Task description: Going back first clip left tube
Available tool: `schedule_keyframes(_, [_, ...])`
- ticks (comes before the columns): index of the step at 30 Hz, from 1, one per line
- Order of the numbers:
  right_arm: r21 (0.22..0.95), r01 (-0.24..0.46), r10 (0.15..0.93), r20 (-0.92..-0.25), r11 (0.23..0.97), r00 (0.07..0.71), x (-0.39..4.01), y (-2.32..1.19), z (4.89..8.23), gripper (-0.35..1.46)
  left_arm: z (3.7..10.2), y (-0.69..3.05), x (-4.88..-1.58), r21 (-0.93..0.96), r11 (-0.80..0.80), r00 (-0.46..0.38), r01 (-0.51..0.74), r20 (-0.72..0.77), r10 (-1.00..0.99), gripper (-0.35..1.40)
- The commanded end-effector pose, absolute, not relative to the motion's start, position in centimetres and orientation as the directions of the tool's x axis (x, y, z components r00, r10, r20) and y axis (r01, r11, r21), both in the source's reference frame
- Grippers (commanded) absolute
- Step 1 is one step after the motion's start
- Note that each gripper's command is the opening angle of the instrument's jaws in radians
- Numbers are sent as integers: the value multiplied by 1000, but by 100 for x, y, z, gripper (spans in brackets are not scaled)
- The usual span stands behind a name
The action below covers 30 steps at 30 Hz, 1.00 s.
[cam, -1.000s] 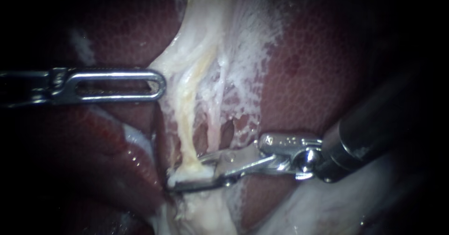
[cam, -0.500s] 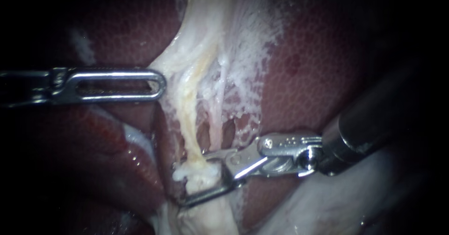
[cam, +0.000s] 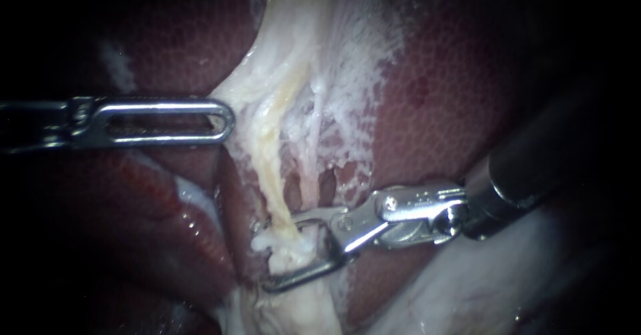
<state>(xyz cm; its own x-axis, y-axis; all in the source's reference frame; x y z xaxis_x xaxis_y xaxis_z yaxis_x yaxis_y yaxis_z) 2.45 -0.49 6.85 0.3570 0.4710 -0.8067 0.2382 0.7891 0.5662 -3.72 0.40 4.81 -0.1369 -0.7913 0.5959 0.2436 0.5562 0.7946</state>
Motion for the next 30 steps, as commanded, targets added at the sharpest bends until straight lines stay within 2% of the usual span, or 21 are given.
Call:
schedule_keyframes(1, [560,237,466,-810,794,355,244,-49,685,58,481,40,-372,795,556,-137,243,596,-791,-35])
schedule_keyframes(12, [529,219,444,-829,820,340,224,-34,682,60,480,40,-372,795,556,-137,243,596,-791,-35])
schedule_keyframes(21, [530,219,445,-828,819,339,211,-29,684,60,480,40,-371,795,556,-137,243,596,-791,-35])
schedule_keyframes(30, [539,229,454,-825,810,336,182,-22,663,60,480,39,-370,795,556,-136,242,596,-791,-35])
